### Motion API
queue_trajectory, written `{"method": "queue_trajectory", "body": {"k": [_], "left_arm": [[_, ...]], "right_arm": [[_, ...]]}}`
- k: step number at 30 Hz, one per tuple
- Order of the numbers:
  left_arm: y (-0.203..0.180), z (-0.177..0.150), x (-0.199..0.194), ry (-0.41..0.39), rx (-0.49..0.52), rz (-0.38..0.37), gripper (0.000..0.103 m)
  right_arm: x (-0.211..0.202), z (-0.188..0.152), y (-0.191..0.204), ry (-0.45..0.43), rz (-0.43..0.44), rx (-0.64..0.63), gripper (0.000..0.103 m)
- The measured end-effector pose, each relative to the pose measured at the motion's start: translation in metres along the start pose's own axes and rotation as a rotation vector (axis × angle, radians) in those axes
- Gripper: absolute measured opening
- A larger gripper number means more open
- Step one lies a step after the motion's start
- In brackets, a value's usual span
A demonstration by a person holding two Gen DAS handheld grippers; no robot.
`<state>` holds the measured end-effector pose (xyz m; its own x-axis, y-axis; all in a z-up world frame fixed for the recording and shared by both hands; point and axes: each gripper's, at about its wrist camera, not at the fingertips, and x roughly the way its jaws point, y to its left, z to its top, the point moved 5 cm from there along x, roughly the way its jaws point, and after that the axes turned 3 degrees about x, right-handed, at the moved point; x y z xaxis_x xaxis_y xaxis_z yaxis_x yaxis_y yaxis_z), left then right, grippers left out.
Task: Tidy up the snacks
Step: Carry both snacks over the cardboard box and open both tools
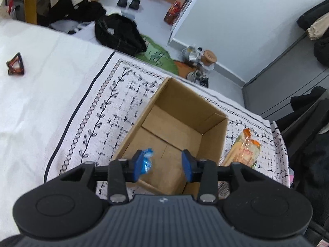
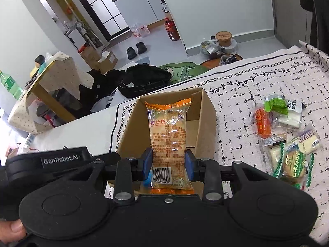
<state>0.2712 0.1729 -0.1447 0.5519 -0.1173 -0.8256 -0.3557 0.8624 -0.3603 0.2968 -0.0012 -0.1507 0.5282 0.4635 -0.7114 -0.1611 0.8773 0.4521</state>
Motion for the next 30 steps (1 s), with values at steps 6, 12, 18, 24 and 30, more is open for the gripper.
{"method": "queue_trajectory", "body": {"k": [6,12,18,24,30], "left_arm": [[0.008,-0.002,-0.004,0.0,-0.002,0.043,0.051],[0.011,-0.003,-0.01,-0.01,-0.005,0.076,0.065],[-0.001,-0.014,-0.012,0.017,0.015,0.074,0.074],[-0.018,-0.027,-0.014,0.006,0.046,0.079,0.082],[-0.039,-0.04,-0.017,-0.017,0.074,0.082,0.099]], "right_arm": [[0.007,0.003,0.003,-0.01,0.033,0.038,0.036],[-0.001,0.002,-0.001,-0.029,0.032,0.026,0.06],[-0.018,-0.001,-0.019,-0.043,-0.01,0.015,0.081],[-0.039,-0.003,-0.039,-0.068,-0.056,-0.002,0.097],[-0.057,-0.004,-0.061,-0.091,-0.074,-0.017,0.103]]}}
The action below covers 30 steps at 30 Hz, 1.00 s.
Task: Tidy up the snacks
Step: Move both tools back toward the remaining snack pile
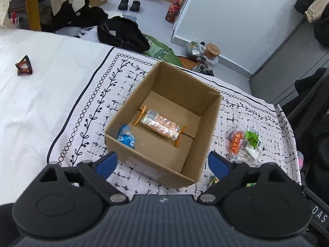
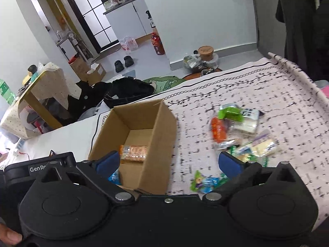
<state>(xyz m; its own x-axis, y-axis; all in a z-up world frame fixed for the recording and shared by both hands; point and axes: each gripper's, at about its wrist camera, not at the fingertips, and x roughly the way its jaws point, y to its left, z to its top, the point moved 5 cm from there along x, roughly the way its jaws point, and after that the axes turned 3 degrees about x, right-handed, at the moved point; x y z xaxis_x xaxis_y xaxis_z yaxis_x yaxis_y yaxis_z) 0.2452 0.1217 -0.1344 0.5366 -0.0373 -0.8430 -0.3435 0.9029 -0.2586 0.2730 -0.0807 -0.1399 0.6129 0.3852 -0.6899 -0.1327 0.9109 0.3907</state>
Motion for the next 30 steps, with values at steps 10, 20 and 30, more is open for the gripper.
{"method": "queue_trajectory", "body": {"k": [10,20,30], "left_arm": [[-0.031,-0.019,-0.005,-0.025,0.044,-0.007,0.103],[-0.063,-0.043,-0.005,-0.016,0.089,-0.024,0.103],[-0.093,-0.061,0.003,0.011,0.111,-0.004,0.103]], "right_arm": [[-0.02,-0.003,-0.043,-0.018,-0.021,0.015,0.103],[-0.041,-0.005,-0.088,-0.043,-0.037,0.021,0.103],[-0.052,-0.007,-0.127,-0.034,-0.027,0.053,0.103]]}}
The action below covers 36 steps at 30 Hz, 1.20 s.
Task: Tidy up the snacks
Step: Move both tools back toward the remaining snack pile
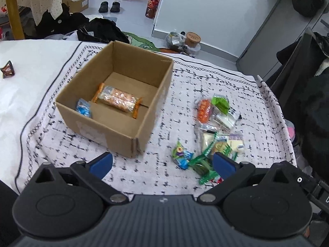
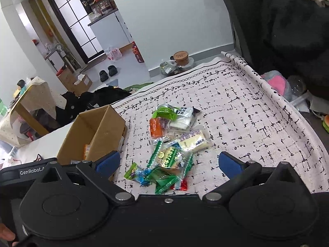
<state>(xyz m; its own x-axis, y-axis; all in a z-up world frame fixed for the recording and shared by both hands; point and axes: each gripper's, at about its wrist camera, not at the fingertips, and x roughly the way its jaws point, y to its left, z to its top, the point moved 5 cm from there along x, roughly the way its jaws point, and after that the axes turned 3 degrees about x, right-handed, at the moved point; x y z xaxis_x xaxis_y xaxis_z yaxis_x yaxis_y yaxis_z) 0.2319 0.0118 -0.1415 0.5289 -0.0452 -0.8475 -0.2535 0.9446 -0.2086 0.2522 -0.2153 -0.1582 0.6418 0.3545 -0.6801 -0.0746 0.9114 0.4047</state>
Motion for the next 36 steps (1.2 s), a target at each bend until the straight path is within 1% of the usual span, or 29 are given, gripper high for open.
{"method": "queue_trajectory", "body": {"k": [4,6,8,11,13,16,19,23,25,27,30,33,36], "left_arm": [[-0.01,-0.004,0.006,0.006,-0.006,0.004,0.103],[-0.015,-0.006,0.011,0.028,-0.011,-0.003,0.103],[-0.02,-0.008,0.017,0.049,-0.007,-0.014,0.103],[-0.025,-0.012,0.023,0.041,0.006,0.006,0.102],[-0.027,-0.014,0.03,0.045,0.0,0.008,0.1],[-0.03,-0.015,0.04,0.053,-0.003,0.022,0.099],[-0.033,-0.015,0.049,0.05,0.006,0.036,0.094],[-0.035,-0.014,0.062,0.058,-0.003,0.05,0.084],[-0.035,-0.013,0.069,0.06,-0.011,0.05,0.081],[-0.035,-0.012,0.075,0.061,-0.021,0.046,0.072],[-0.034,-0.011,0.085,0.066,-0.046,0.043,0.066],[-0.033,-0.01,0.096,0.077,-0.059,0.039,0.062],[-0.032,-0.011,0.107,0.086,-0.068,0.05,0.062]], "right_arm": [[0.002,0.0,-0.012,0.015,0.004,0.012,0.103],[0.003,-0.001,-0.019,0.023,0.012,0.038,0.103],[0.006,-0.003,-0.026,0.025,0.025,0.073,0.1],[0.012,-0.005,-0.035,0.038,0.05,0.121,0.094],[0.016,-0.006,-0.04,0.047,0.067,0.151,0.091],[0.023,-0.006,-0.046,0.047,0.091,0.192,0.091],[0.032,-0.008,-0.048,0.052,0.111,0.226,0.091],[0.046,-0.007,-0.045,0.06,0.126,0.24,0.091],[0.052,-0.007,-0.044,0.069,0.133,0.242,0.091],[0.062,-0.009,-0.041,0.087,0.131,0.244,0.091],[0.076,-0.011,-0.039,0.118,0.13,0.26,0.09],[0.09,-0.013,-0.04,0.141,0.123,0.28,0.089],[0.099,-0.015,-0.041,0.16,0.119,0.294,0.088]]}}
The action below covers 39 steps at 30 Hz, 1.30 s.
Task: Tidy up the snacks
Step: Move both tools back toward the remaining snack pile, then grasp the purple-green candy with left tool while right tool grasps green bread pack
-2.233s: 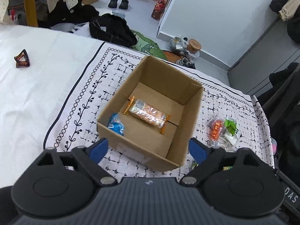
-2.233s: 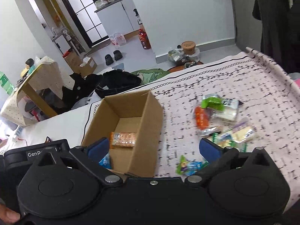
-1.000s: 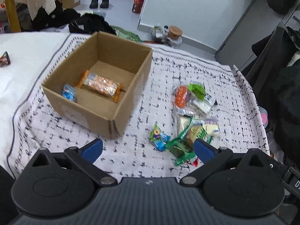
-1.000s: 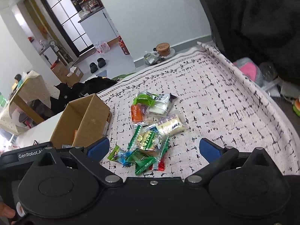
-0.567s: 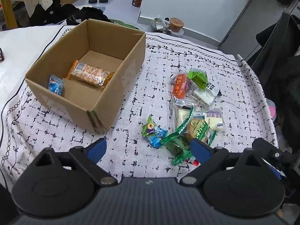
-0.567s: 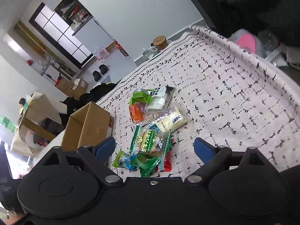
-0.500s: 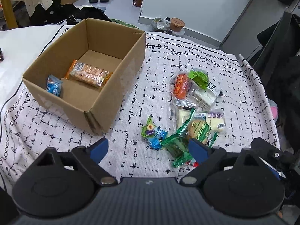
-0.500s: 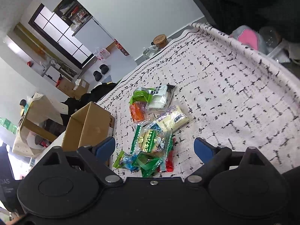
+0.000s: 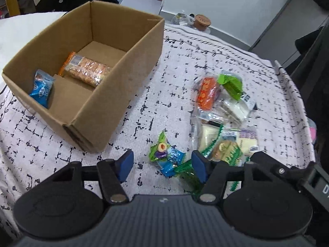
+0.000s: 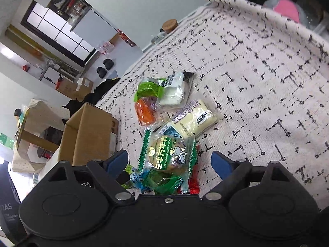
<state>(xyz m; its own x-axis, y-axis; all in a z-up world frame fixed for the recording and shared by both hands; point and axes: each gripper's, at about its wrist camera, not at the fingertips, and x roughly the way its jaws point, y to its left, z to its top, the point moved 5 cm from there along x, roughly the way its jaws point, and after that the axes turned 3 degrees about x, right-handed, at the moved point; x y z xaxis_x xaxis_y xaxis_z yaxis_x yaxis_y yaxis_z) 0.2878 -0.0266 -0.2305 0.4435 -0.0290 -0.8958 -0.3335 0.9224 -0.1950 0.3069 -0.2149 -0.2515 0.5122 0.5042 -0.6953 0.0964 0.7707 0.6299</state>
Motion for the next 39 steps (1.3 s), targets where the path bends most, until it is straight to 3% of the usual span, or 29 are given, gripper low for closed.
{"method": "queue_trajectory", "body": {"k": [10,13,14,15,28,30,31,33,35,39], "left_arm": [[0.007,-0.001,0.037,0.064,-0.05,-0.005,0.058],[0.009,0.001,0.04,0.057,-0.067,-0.012,0.047],[0.008,0.002,0.041,0.057,-0.063,-0.017,0.037],[0.008,0.003,0.042,0.062,-0.063,-0.023,0.034],[0.014,0.004,0.038,0.061,-0.073,-0.034,0.032],[0.014,0.005,0.037,0.055,-0.078,-0.03,0.032],[0.015,0.005,0.036,0.053,-0.078,-0.029,0.032],[0.014,0.006,0.034,0.049,-0.075,-0.024,0.032],[0.015,0.006,0.03,0.048,-0.074,-0.021,0.032],[0.014,0.008,0.017,0.026,-0.067,-0.03,0.032]], "right_arm": [[0.021,0.003,-0.008,0.043,0.014,0.053,0.088],[0.028,0.003,-0.008,0.054,0.011,0.055,0.088],[0.031,0.003,-0.008,0.06,0.012,0.059,0.088],[0.034,0.004,-0.008,0.065,0.011,0.061,0.088],[0.053,0.002,0.001,0.065,-0.026,0.03,0.093],[0.055,0.0,0.0,0.069,-0.038,0.02,0.088],[0.055,-0.001,-0.002,0.072,-0.055,0.007,0.076],[0.055,-0.002,-0.001,0.069,-0.059,0.001,0.069],[0.048,-0.002,-0.001,0.059,-0.051,-0.01,0.055],[0.039,-0.004,-0.003,0.049,-0.058,-0.017,0.05]]}}
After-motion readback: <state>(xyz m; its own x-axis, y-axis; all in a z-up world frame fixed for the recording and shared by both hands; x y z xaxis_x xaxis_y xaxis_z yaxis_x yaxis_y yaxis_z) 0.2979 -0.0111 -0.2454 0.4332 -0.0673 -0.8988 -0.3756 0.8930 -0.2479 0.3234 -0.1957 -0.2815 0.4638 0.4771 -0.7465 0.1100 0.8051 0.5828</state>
